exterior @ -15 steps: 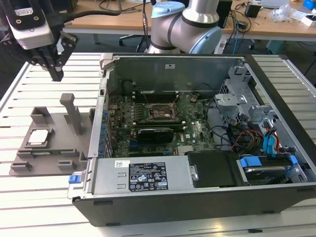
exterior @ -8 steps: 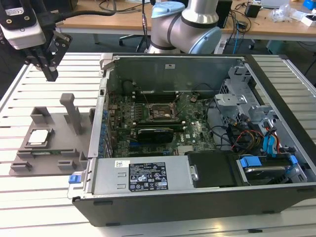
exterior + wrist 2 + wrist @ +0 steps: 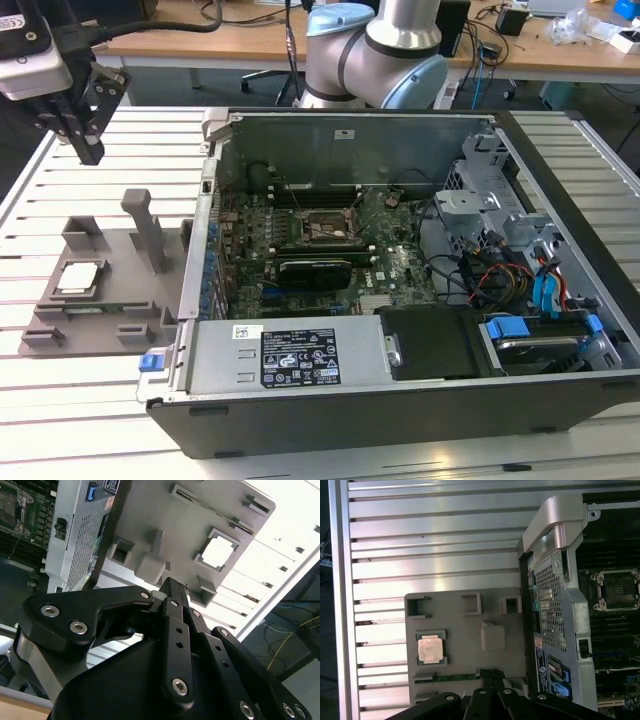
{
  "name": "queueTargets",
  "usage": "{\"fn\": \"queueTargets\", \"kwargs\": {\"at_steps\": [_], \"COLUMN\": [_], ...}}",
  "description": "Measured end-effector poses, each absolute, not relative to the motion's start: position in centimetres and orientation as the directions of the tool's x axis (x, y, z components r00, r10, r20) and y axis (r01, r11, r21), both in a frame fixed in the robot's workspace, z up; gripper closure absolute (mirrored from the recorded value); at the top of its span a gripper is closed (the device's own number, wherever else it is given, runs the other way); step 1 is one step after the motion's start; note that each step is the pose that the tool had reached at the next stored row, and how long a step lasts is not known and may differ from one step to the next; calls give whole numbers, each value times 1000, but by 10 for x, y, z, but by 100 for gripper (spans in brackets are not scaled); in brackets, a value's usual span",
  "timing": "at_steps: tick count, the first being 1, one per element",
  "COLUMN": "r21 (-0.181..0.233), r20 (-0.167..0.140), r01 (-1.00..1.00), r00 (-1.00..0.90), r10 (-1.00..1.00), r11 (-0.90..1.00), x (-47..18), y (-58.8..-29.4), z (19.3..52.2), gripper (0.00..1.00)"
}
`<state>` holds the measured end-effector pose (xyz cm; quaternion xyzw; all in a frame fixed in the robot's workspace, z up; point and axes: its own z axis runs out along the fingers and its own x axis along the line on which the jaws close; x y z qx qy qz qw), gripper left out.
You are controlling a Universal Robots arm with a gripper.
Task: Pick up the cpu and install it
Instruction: 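Reach for the cpu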
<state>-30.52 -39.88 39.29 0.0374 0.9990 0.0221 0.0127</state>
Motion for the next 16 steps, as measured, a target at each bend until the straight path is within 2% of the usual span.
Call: {"fn": "queueTargets", "kwargs": {"at_steps": [16], "r21": [45], "r20": [-24], "r01": [74], "r00": [-997], "r10": [75], "r11": [996], "x": [-333], "y": [-399], "z": [393], "gripper": [89]}}
